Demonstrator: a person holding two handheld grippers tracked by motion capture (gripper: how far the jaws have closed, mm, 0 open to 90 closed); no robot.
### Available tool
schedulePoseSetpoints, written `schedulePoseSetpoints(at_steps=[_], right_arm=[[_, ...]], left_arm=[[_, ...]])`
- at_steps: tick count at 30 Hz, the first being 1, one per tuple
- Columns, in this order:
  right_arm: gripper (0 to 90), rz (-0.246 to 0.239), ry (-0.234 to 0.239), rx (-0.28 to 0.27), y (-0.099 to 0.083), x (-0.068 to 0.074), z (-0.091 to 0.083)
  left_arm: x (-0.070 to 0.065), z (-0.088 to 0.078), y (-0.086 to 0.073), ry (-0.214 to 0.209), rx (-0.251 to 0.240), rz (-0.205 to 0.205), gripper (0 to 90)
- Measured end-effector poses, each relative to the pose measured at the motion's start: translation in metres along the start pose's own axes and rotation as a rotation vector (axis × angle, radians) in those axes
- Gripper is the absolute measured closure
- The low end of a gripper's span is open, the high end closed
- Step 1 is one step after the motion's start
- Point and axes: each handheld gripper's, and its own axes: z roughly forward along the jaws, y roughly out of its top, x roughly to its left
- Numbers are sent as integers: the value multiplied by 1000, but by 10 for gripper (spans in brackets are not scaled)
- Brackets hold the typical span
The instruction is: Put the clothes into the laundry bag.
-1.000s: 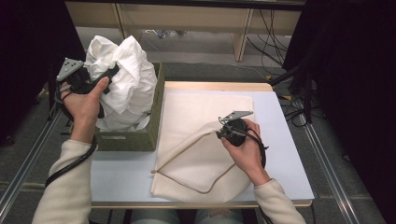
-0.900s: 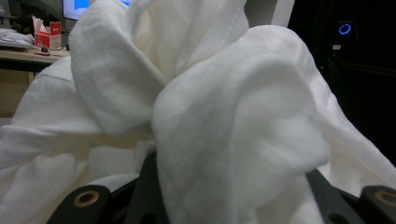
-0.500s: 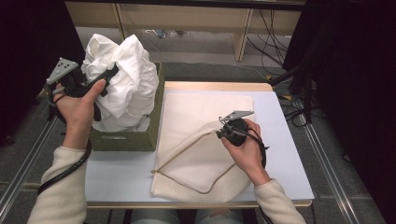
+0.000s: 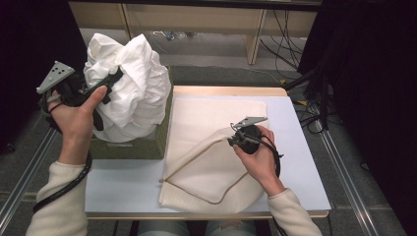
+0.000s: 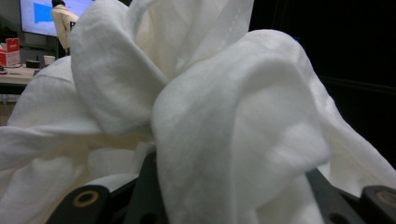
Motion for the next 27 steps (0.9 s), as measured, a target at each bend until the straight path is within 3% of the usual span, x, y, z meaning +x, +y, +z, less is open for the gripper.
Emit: schedulePoseSetpoints(at_steps=[13,21,23,25,27], right_arm=[[840,17,-13,2,0,1,0],[841,3,-12,0,0,0,-1],[842,42,-11,7,0,2,-1],[843,11,-10,2,0,0,-1],[843,11,-13,1,0,0,-1]], left_arm=[[-17,-16,17,-44,-23,20,698],[-25,-23,21,-74,-33,18,699],[-30,-26,24,-86,-40,24,699],[-36,-30,26,-101,-48,32,698],[-43,-34,28,-118,-60,39,698]])
